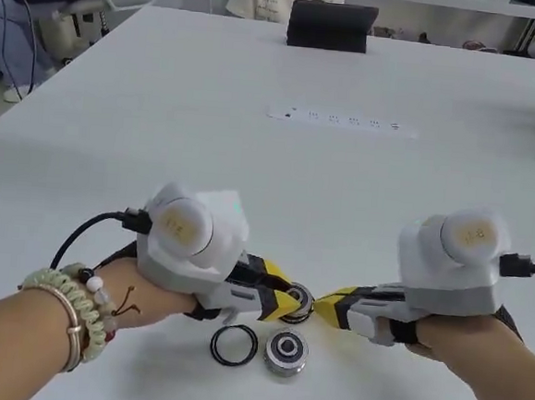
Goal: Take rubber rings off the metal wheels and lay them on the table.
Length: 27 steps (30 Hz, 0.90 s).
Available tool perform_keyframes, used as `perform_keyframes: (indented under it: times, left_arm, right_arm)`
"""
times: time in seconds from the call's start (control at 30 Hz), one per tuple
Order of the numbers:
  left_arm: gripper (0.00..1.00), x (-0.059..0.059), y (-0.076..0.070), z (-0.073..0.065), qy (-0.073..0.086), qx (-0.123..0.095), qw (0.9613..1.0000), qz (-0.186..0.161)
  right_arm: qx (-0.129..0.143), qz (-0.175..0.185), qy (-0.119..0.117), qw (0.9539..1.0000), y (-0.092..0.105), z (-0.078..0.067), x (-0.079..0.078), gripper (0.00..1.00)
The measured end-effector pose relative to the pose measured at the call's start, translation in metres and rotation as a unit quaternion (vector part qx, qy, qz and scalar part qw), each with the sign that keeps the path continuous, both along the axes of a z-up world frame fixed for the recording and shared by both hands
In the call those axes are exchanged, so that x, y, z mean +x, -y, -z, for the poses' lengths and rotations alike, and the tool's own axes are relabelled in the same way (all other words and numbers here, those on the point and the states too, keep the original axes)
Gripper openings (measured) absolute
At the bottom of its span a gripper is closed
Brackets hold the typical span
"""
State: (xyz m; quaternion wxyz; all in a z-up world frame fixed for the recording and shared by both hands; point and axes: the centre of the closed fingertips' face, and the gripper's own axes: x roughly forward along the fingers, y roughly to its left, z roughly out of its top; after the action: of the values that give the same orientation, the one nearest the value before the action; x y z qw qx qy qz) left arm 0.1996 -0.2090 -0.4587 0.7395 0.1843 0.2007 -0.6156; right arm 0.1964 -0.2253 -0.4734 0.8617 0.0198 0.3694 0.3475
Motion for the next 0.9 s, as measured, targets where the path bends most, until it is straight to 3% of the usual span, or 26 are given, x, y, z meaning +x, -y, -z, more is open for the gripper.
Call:
perform_keyframes:
  times: [0.13, 0.27, 0.47, 0.53, 0.9]
  left_arm:
    - [0.07, 0.0, 0.0, 0.0, 0.0, -0.001, 1.0, 0.0]
    - [0.07, 0.001, 0.0, 0.0, 0.001, -0.001, 1.0, -0.001]
    - [0.07, 0.0, 0.0, 0.0, 0.001, -0.005, 1.0, 0.001]
    - [0.07, 0.0, 0.0, 0.0, 0.008, -0.007, 0.9999, 0.007]
    - [0.07, -0.001, 0.0, 0.0, 0.01, -0.005, 0.9999, 0.008]
  right_arm:
    - [0.028, 0.03, -0.015, 0.9991, -0.002, -0.005, 0.002, 0.0]
    - [0.036, 0.038, -0.02, 0.9984, -0.002, -0.005, 0.002, 0.0]
    - [0.075, 0.055, -0.046, 0.9946, -0.004, -0.007, 0.001, 0.0]
    - [0.069, 0.058, -0.05, 0.9947, -0.003, -0.007, 0.0, 0.0]
    - [0.073, 0.049, -0.045, 0.9951, -0.009, -0.011, -0.002, 0.0]
